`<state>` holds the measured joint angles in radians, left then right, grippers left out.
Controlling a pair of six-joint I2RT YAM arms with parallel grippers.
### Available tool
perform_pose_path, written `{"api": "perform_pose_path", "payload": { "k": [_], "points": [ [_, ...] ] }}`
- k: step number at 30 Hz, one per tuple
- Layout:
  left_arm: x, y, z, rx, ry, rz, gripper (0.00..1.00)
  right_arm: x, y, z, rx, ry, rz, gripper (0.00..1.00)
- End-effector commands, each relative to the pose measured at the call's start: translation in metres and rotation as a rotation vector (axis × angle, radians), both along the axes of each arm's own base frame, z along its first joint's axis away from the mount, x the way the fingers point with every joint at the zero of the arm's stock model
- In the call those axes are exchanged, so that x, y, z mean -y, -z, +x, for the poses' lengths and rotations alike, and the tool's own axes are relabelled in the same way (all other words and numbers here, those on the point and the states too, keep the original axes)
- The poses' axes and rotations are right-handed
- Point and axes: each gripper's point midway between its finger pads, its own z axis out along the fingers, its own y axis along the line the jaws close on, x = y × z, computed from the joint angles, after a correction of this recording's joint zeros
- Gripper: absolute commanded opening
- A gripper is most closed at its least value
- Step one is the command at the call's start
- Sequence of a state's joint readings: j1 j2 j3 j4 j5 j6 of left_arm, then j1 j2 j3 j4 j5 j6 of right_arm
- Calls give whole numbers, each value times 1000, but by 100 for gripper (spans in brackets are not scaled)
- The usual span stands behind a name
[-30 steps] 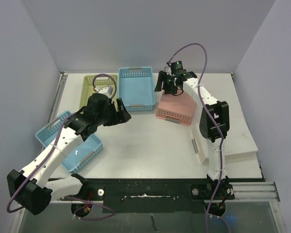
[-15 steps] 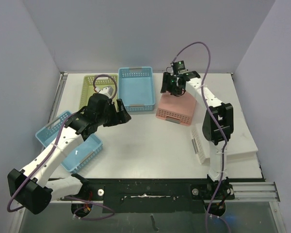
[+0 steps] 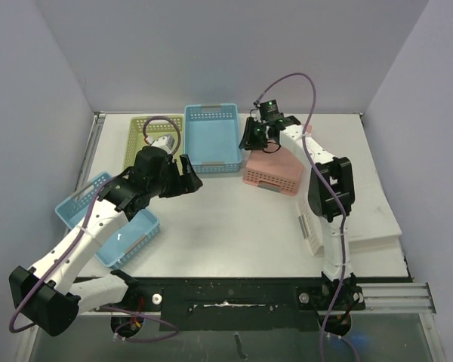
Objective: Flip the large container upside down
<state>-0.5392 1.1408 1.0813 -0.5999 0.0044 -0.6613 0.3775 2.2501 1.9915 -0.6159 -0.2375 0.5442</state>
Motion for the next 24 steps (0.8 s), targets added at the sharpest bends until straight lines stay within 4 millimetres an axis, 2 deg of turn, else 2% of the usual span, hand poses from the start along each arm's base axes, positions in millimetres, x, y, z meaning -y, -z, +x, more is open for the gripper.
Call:
{"api": "perform_pose_path", "payload": {
  "k": [1, 2, 7, 11, 13, 16, 19, 21, 24],
  "points": [
    [-1, -11, 5, 50, 7, -6, 72, 39, 4, -7, -17, 83, -16, 27],
    [1, -11, 5, 49, 15, -11, 72, 50, -1, -8, -6, 107, -20, 27],
    [15, -24, 10, 84, 55, -73, 72, 111, -3, -14, -6, 222, -43, 27],
    [21, -21, 15, 71, 78, -53, 72, 148, -9, -15, 12, 291, -189, 27],
    [23, -18, 16, 63, 88, -37, 72, 157, -19, -15, 30, 307, -248, 26],
    [27, -19, 22, 67, 96, -32, 72, 154, -38, -14, 86, 301, -281, 27],
    [33, -23, 33, 75, 101, -25, 72, 136, -50, -14, 128, 255, -293, 29],
    [33, -26, 41, 79, 94, -6, 72, 125, -46, -15, 123, 209, -279, 29],
    [28, -26, 52, 80, 47, 34, 72, 116, -28, -12, 91, 161, -262, 29]
  ]
}}
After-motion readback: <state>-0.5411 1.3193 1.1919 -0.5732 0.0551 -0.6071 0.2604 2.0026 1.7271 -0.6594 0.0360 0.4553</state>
